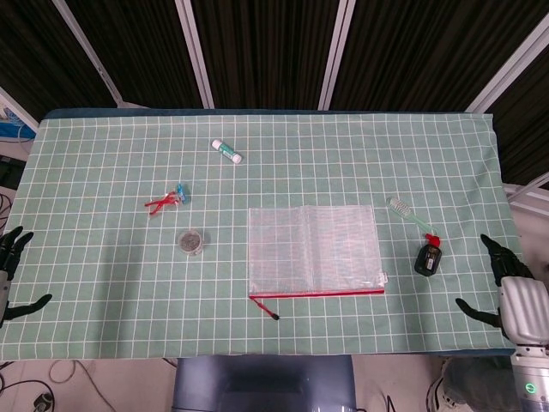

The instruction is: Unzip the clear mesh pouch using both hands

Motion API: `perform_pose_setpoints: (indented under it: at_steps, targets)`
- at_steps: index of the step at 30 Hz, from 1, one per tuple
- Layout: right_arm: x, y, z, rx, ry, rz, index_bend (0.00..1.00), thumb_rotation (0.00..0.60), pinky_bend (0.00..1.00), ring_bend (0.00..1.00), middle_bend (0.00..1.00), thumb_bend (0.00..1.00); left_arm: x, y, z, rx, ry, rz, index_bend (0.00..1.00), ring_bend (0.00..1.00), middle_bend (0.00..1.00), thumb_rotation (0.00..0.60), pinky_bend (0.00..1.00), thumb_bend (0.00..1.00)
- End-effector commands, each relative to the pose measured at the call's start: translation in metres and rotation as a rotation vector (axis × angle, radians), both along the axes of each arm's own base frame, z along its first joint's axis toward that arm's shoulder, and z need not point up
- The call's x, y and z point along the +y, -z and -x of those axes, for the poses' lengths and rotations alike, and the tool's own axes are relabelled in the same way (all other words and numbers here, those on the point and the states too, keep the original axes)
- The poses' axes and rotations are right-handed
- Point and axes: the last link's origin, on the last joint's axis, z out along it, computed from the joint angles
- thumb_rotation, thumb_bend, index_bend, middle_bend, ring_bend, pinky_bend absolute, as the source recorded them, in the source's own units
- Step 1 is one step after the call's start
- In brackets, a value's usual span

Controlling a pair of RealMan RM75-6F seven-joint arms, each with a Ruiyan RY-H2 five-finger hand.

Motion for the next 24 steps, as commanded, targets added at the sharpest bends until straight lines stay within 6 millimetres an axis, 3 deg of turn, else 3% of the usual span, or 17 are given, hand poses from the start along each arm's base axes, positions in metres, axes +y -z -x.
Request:
perform_pose_setpoints:
  at_steps: [1, 5, 10, 17, 19, 24]
  targets:
    - [-0.017, 0.006, -0.031, -0.019, -0.072, -0.033, 0.00, 0.600, 0.61, 0.60, 0.58, 0.14, 0.000, 0.000, 0.000, 0.001, 0.000, 0.000, 0.00, 0.00, 0.00, 0.600, 0.00, 0.01]
    - [-0.033, 0.020, -0.073, -0.040, -0.152, -0.106, 0.06, 0.600, 0.79, 0.80, 0.78, 0.18, 0.000, 0.000, 0.000, 0.006, -0.004, 0.001, 0.00, 0.00, 0.00, 0.600, 0.00, 0.01]
    - [-0.046, 0.046, -0.120, -0.037, -0.235, -0.218, 0.27, 0.600, 0.94, 0.98, 0.98, 0.23, 0.001, 0.000, 0.002, 0.013, -0.016, 0.001, 0.00, 0.00, 0.00, 0.600, 0.00, 0.01]
    - [-0.056, 0.101, -0.170, -0.018, -0.287, -0.411, 0.41, 0.600, 1.00, 1.00, 1.00, 0.27, 0.003, 0.001, 0.003, 0.031, -0.032, -0.002, 0.00, 0.00, 0.00, 0.600, 0.00, 0.01]
    - [-0.053, 0.136, -0.193, -0.063, -0.308, -0.524, 0.42, 0.600, 1.00, 1.00, 1.00, 0.28, 0.004, 0.002, 0.004, 0.040, -0.038, -0.005, 0.00, 0.00, 0.00, 0.600, 0.00, 0.01]
    - [-0.052, 0.178, -0.214, -0.061, -0.275, -0.581, 0.46, 0.600, 1.00, 1.00, 1.00, 0.31, 0.005, 0.003, 0.004, 0.044, -0.050, -0.007, 0.00, 0.00, 0.00, 0.600, 0.00, 0.01]
